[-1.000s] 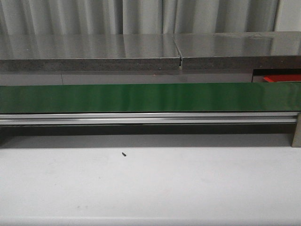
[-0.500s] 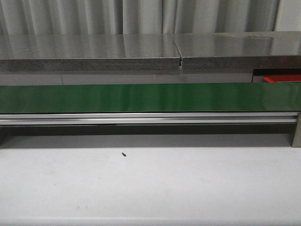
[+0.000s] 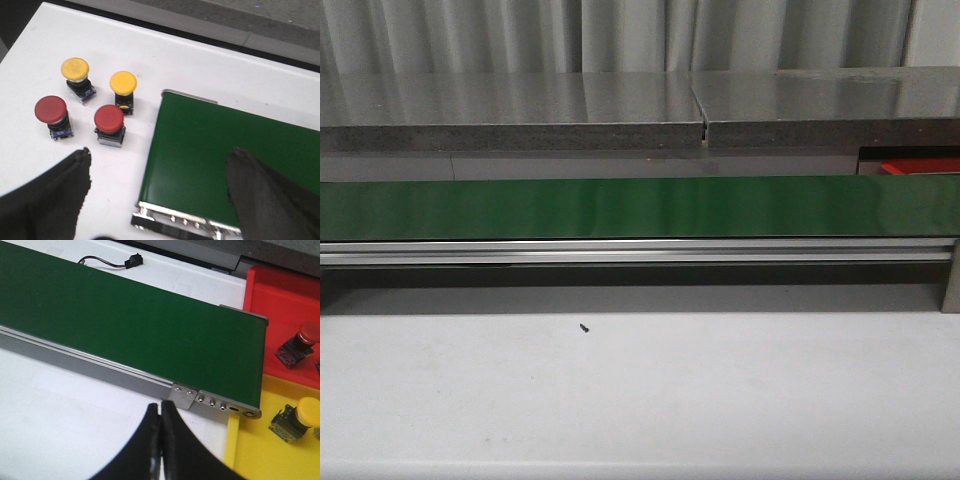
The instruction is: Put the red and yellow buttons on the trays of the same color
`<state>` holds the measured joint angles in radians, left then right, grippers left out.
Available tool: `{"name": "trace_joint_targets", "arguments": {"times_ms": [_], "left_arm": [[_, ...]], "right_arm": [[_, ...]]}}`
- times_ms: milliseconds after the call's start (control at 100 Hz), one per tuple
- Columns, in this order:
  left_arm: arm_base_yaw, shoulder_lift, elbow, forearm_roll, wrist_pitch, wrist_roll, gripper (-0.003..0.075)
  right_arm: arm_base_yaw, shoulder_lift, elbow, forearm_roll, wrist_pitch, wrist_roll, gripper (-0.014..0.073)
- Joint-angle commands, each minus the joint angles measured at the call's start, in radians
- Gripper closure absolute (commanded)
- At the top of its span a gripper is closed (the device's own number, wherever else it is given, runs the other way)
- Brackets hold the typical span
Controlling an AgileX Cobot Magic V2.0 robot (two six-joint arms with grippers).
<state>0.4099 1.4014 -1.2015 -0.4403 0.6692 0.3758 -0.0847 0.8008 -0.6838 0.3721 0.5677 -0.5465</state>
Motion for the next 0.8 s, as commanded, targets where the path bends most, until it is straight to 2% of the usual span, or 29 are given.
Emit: {"name": "trace_joint_targets", "arguments": {"times_ms": [0,200,380,790], "left_arm": [[0.021,0.104,-0.132,-0.022,-0.019,-0.025,0.0174],[0.026,0.405,-0.423,-0.035,0.176,-0.037,0.0174],[0.026,0.596,-0.605,-0.007,0.243,-0.139,0.0198],[0.026,0.693,-0.635,0.1,0.241,-0.204,0.0207]], "right_arm": [[0.0,-0.004,-0.029,0.013,-0.052,-0.004,0.0662],[0.0,-0.004,-0.029,0.013,-0.052,-0.004,0.0662],[0.0,-0.004,-0.029,0.013,-0.052,-0.004,0.0662],[0.0,-0.004,-0.029,0.013,-0.052,-0.004,0.0662]]}}
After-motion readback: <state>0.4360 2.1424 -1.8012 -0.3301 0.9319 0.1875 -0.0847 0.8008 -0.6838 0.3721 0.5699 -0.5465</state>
